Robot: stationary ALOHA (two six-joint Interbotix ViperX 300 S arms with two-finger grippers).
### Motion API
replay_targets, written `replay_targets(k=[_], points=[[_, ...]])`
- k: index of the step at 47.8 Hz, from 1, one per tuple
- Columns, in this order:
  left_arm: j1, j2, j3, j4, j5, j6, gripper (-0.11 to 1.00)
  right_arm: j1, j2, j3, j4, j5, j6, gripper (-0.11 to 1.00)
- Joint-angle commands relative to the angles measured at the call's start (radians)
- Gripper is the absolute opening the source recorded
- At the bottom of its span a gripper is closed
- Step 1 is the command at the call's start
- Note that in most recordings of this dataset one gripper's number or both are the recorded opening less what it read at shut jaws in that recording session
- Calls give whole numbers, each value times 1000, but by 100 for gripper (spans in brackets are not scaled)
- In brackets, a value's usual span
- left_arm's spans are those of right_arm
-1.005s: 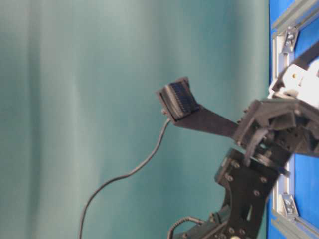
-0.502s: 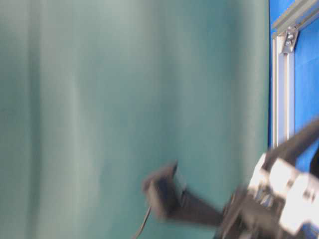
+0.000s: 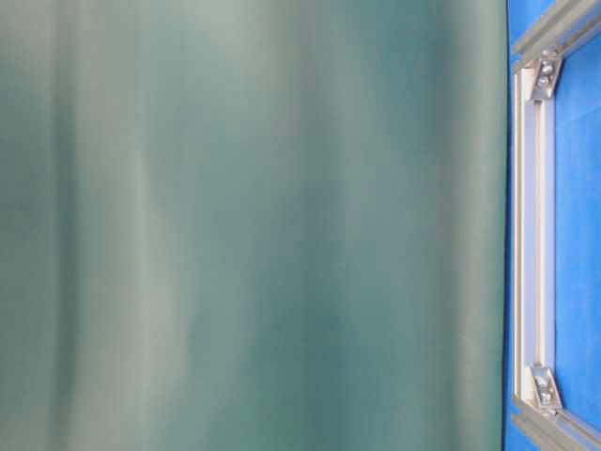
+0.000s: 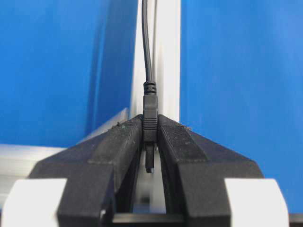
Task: Insert the wire through the string loop located on the right side.
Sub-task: 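Pull the plug leftward with the left gripper, drawing cable through loop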
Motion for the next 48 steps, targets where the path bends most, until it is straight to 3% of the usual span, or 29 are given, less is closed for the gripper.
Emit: replay_targets(k=[1, 11, 31, 48], points=[[-3, -78, 61, 2, -29, -2, 8, 2, -5, -14, 3, -9, 0, 92], [-2, -202, 155, 2, -23, 2, 8, 2, -5, -15, 3, -9, 0, 92], [2, -161, 101, 2, 110, 86, 8, 2, -5, -21, 5, -9, 0, 92], [3, -189, 109, 2, 117, 78, 11, 2, -5, -21, 3, -6, 0, 92]])
